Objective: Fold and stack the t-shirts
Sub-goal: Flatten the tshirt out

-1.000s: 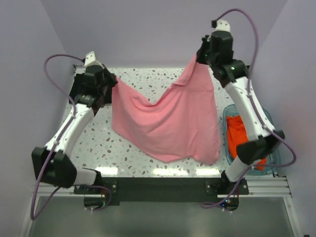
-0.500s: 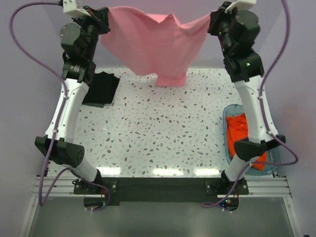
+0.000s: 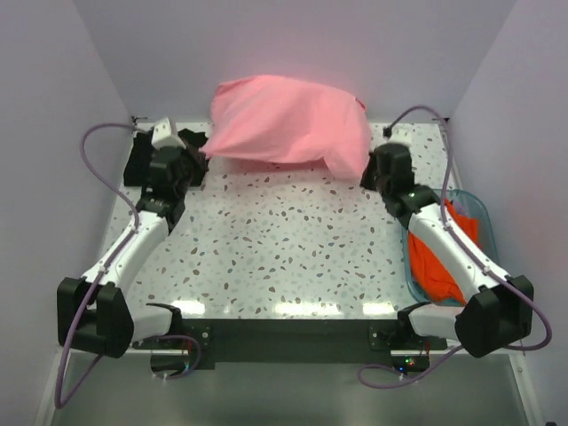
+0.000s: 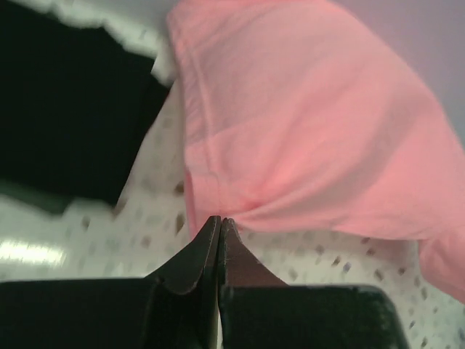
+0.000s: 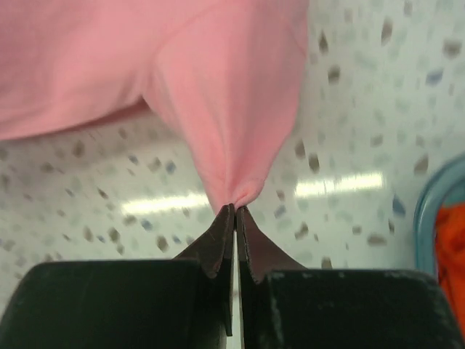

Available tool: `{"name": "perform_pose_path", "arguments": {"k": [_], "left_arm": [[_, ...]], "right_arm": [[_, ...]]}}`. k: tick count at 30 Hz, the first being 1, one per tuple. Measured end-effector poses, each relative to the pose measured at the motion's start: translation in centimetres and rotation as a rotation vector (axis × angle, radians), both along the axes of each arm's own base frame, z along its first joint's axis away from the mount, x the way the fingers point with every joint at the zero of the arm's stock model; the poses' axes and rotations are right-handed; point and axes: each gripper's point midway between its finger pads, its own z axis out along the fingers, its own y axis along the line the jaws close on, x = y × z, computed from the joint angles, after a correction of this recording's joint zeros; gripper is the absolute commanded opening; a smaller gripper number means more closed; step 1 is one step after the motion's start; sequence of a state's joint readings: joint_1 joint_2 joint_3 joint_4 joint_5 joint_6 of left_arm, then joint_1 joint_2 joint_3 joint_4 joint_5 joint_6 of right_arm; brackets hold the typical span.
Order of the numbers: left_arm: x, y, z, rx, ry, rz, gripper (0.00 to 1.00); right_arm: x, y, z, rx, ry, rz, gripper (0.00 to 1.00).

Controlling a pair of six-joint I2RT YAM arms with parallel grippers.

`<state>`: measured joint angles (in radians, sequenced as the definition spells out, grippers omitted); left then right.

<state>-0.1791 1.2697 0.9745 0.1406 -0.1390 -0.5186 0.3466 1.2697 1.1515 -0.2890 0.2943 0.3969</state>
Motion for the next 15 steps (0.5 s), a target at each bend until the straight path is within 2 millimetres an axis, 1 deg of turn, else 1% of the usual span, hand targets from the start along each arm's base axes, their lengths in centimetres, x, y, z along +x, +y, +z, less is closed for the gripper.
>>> {"name": "perform_pose_path", "arguments": {"k": [1,2,3,4,6,7,8,11,13,15], "left_arm": [[-1.4,0.4,-3.8,-0.014,0.082,0.021,0.00],[-3.2,0.9,-7.3,-0.030,0.167,0.046,0.00],[-4.8,1.4,-10.3,-0.046,0.238,0.074,0.00],[-6.2,1.7,-12.4,-0.060,0.291,0.097,0.00],[-9.4,2.5,-16.9,-0.092,0.411,0.151,0.00],[-10.7,2.7,-18.6,-0.106,0.452,0.172,0.00],[-12.0,3.0,-20.3,-0.120,0.495,0.194,0.00],[-15.6,3.7,-24.2,-0.144,0.602,0.252,0.00],[-17.4,4.2,-25.7,-0.156,0.657,0.293,0.00],[-18.2,4.5,-25.8,-0.170,0.669,0.327,0.00]], "right_arm": [[-1.5,-0.3,-4.1,-0.007,0.095,-0.004,0.00],[-3.3,-0.7,-8.1,-0.014,0.195,-0.010,0.00],[-5.3,-1.1,-11.3,-0.013,0.269,-0.018,0.00],[-7.0,-1.6,-13.5,-0.017,0.326,-0.028,0.00],[-10.9,-2.5,-17.1,-0.002,0.416,-0.044,0.00],[-12.5,-2.9,-18.2,0.006,0.445,-0.052,0.00],[-13.4,-3.0,-18.7,0.019,0.455,-0.056,0.00],[-15.7,-3.2,-19.7,0.069,0.473,-0.064,0.00],[-16.6,-3.1,-19.6,0.102,0.473,-0.064,0.00],[-17.3,-3.0,-19.2,0.132,0.468,-0.064,0.00]]}}
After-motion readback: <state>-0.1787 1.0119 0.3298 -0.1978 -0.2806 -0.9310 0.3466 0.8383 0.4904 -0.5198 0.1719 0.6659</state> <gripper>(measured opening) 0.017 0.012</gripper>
